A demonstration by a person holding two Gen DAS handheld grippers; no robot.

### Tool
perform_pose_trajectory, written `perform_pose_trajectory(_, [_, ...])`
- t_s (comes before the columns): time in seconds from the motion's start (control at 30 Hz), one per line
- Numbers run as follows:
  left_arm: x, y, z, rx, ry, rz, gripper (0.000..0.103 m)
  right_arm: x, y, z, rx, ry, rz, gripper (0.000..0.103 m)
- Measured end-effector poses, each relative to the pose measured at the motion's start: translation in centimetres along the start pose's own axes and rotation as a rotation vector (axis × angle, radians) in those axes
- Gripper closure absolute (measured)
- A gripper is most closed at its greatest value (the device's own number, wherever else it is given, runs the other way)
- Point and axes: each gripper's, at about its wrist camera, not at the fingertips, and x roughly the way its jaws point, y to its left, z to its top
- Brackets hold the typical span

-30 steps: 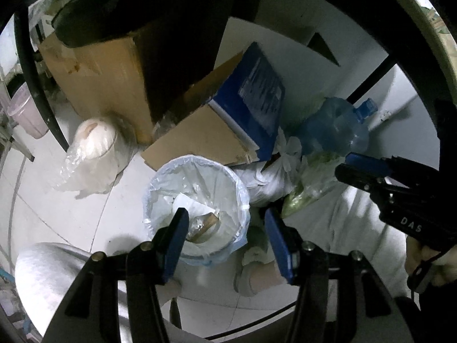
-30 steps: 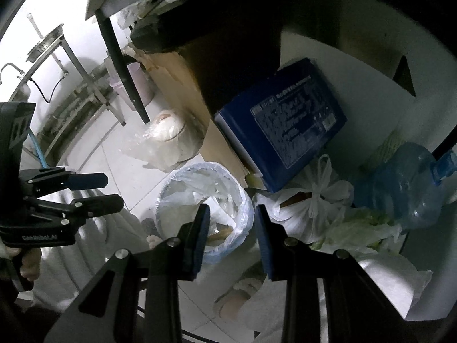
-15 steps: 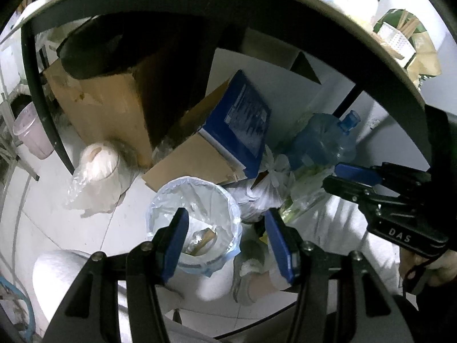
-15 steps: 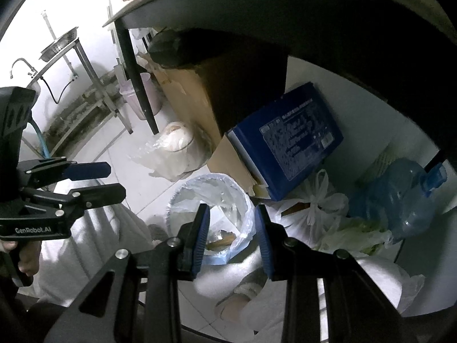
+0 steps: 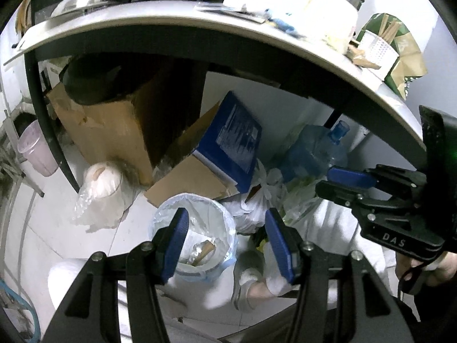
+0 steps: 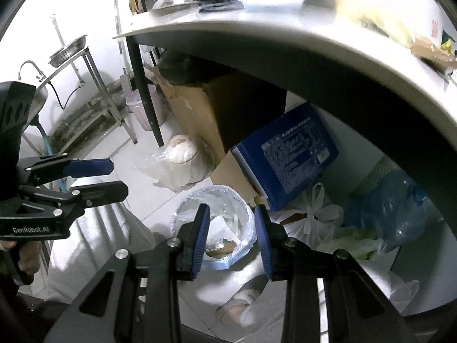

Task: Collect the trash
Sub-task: 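Raise both open grippers back up to the counter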

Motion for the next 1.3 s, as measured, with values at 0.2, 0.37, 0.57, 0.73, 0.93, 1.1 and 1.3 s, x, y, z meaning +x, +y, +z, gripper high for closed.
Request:
perform_pose_trajectory(0.2, [-1.3, -1.0, 0.9, 0.019, -0.032, 0.001, 0.047, -1.7, 0.2, 0.5, -0.013, -0.035, 0.002, 0.073])
perform_pose_trajectory(0.37, [-2.5, -1.7, 1.5, 0.035, -0.057, 0.004, 0.047, -3.0, 0.3, 1.0, -0.022, -0.058, 0.002, 0.073])
perform_pose_trajectory(0.57, [-3.7, -2.3, 2.3, 0.049, -0.082, 0.011, 0.047, -4.7, 0.5, 1.4, -0.046, -0.094, -0.006, 0.073])
perform_pose_trajectory(0.73, [-4.4, -3.0, 3.3, 0.063, -0.097, 0.018, 0.047, -6.0, 0.2, 2.2, -0.053, -0.128, -0.002, 0.073])
perform_pose_trajectory(0.93, [-5.4, -3.9, 4.6, 0.081, -0.122, 0.020, 0.047, -7.5, -0.4, 3.3, -0.052, -0.162, -0.004, 0.073])
perform_pose_trajectory(1.1, [-5.8, -4.8, 5.7, 0.107, -0.137, 0.031, 0.047, -8.9, -1.1, 3.7, -0.049, -0.194, -0.003, 0.073])
perform_pose_trajectory(1.3, [-5.9, -5.8, 7.4, 0.123, -0.153, 0.027, 0.047, -10.2, -2.8, 4.7, -0.033, -0.223, -0.013, 0.073])
